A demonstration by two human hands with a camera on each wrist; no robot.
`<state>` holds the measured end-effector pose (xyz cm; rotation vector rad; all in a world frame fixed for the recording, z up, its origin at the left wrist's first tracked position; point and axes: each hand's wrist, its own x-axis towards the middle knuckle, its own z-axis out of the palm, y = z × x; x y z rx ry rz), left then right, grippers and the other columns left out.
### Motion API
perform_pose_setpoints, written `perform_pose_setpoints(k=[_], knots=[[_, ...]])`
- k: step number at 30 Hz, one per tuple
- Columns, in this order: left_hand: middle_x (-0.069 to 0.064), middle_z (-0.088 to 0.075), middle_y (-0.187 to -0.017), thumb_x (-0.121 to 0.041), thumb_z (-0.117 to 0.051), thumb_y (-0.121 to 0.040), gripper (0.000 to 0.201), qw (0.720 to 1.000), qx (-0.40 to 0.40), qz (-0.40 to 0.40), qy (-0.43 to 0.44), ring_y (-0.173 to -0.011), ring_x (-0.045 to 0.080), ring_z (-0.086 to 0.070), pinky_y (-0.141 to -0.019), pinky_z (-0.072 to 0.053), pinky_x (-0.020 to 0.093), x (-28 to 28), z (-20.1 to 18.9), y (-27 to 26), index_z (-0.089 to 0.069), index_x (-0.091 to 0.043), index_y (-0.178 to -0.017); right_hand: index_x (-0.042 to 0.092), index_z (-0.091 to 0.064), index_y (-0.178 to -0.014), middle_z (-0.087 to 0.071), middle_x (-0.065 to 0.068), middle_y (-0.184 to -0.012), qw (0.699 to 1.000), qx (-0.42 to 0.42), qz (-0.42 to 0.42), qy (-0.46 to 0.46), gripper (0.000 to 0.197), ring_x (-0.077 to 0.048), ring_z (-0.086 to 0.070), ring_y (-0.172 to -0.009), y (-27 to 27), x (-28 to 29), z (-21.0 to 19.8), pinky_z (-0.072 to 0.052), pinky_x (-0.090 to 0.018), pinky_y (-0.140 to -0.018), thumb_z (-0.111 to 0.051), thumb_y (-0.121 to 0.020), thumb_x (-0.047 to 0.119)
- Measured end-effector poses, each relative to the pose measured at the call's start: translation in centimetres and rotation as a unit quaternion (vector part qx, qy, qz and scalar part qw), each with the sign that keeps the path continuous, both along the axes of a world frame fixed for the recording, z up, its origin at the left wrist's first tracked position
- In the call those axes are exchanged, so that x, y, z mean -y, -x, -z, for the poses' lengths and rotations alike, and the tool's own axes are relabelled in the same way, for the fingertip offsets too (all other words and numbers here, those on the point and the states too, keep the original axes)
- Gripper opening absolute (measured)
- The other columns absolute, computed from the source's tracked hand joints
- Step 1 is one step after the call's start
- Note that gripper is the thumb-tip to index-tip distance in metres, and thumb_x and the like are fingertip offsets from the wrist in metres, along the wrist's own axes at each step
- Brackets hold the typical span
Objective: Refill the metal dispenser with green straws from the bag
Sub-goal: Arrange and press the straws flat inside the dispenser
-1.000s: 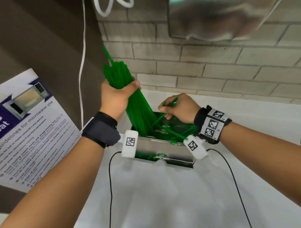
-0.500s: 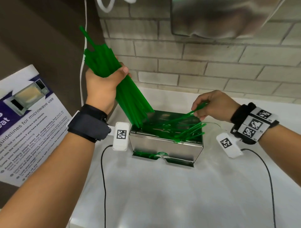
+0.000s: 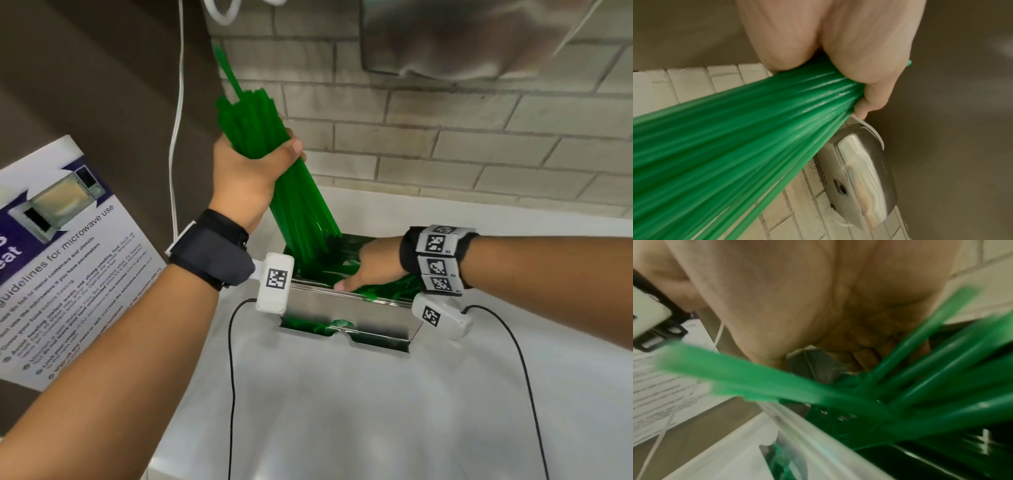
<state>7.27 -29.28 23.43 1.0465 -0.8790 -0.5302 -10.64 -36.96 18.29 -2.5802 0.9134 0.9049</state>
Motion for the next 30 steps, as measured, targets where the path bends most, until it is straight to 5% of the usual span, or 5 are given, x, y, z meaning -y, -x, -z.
perform_pose_setpoints(k=[7, 19, 23, 26, 30], knots=[[0.000, -0.071, -0.077, 0.009, -0.074, -0.082, 0.025, 1.000, 0.009, 0.000, -0.009, -0.076, 0.028, -0.068, -0.083, -0.059, 0.051, -0.8, 1.1, -0.9, -0.065, -0.012, -0.090, 0.017, -0.048, -0.068, -0.053, 0.003, -0.068, 0.995, -0.086, -0.016, 0.044, 0.035, -0.011, -0.049, -0.059, -0.4, 1.7, 1.8, -0.042, -0.022, -0.055, -0.064, -0.094, 0.033], [0.013, -0.070, -0.088, 0.008, -0.076, -0.083, 0.021, 0.993, 0.071, 0.021, -0.094, -0.083, 0.027, -0.070, -0.083, -0.061, 0.042, -0.2, 3.3, 1.6, -0.067, -0.011, -0.085, 0.000, -0.066, -0.115, -0.051, 0.001, -0.071, 0.987, -0.086, -0.073, 0.115, 0.036, -0.021, -0.053, -0.084, -0.3, 1.5, -0.3, -0.042, -0.027, -0.075, -0.065, -0.095, 0.029], [0.010, -0.071, -0.087, 0.008, -0.075, -0.083, 0.022, 0.982, 0.106, 0.070, -0.139, -0.084, 0.026, -0.071, -0.085, -0.061, 0.042, -0.4, 4.8, 1.7, -0.066, -0.011, -0.090, 0.010, -0.050, -0.068, -0.043, 0.002, -0.063, 0.973, -0.102, -0.119, 0.168, 0.034, -0.020, -0.052, -0.075, 0.1, 1.5, -0.1, -0.042, -0.023, -0.068, -0.052, -0.101, 0.019], [0.008, -0.073, -0.089, 0.003, -0.077, -0.084, 0.021, 0.972, 0.136, 0.081, -0.172, -0.087, 0.021, -0.072, -0.089, -0.060, 0.035, -0.9, 5.5, 1.4, -0.067, -0.013, -0.093, 0.013, -0.038, -0.061, -0.040, 0.002, -0.063, 0.968, -0.100, -0.137, 0.182, 0.043, -0.012, -0.040, -0.054, 0.5, 1.8, -0.8, -0.033, -0.019, -0.050, -0.046, -0.103, 0.018], [0.010, -0.071, -0.087, 0.005, -0.077, -0.082, 0.023, 0.980, 0.100, 0.063, -0.161, -0.087, 0.027, -0.070, -0.093, -0.058, 0.047, -1.4, 5.8, 0.8, -0.067, -0.014, -0.089, 0.013, -0.038, -0.062, -0.040, 0.002, -0.065, 0.969, -0.110, -0.138, 0.175, 0.043, -0.013, -0.040, -0.057, 0.8, 2.0, -0.8, -0.037, -0.024, -0.065, -0.041, -0.104, 0.018]])
